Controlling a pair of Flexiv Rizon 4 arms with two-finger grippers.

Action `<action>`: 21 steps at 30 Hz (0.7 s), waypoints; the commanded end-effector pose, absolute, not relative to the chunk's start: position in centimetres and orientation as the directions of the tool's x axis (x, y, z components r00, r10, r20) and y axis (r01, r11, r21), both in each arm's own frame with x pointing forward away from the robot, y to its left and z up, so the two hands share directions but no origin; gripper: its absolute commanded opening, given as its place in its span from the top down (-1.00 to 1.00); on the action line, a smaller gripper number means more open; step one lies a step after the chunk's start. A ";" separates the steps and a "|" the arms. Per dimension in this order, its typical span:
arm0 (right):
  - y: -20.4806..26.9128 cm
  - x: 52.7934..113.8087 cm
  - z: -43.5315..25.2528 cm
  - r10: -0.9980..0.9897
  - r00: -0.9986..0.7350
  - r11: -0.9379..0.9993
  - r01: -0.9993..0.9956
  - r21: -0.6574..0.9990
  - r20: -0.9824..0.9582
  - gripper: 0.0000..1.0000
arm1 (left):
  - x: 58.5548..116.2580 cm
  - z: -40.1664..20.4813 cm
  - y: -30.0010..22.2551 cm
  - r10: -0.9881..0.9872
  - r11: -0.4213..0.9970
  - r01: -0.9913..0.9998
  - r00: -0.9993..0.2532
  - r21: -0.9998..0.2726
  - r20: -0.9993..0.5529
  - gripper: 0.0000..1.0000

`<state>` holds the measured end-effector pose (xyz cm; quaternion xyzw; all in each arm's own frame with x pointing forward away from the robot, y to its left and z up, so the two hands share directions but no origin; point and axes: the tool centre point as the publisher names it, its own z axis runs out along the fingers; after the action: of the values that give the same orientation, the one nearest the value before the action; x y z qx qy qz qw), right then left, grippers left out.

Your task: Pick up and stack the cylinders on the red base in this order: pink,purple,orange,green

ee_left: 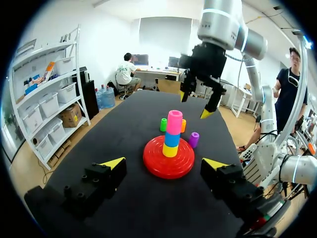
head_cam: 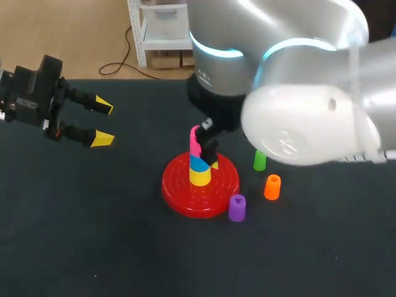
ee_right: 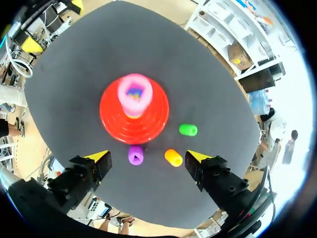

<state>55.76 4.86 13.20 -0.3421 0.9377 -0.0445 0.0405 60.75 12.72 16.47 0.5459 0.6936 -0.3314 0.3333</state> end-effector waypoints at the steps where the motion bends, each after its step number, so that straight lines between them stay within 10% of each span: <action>1: 4.4 55.2 11.0 -0.636 -0.767 0.771 -0.626 -0.113 -0.086 -1.00 | 60.8 16.4 12.8 0.535 0.182 0.979 -0.180 -0.095 -0.825 -1.00; 21: 4.3 53.5 4.1 -0.631 -0.776 0.774 -0.631 -0.055 0.011 -1.00 | 60.8 16.4 12.8 0.535 0.182 0.979 -0.180 -0.095 -0.825 -1.00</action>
<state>53.15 4.19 4.29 -0.3343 0.9420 -0.0285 0.0087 60.75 12.72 16.47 0.5459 0.6936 -0.3314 0.3333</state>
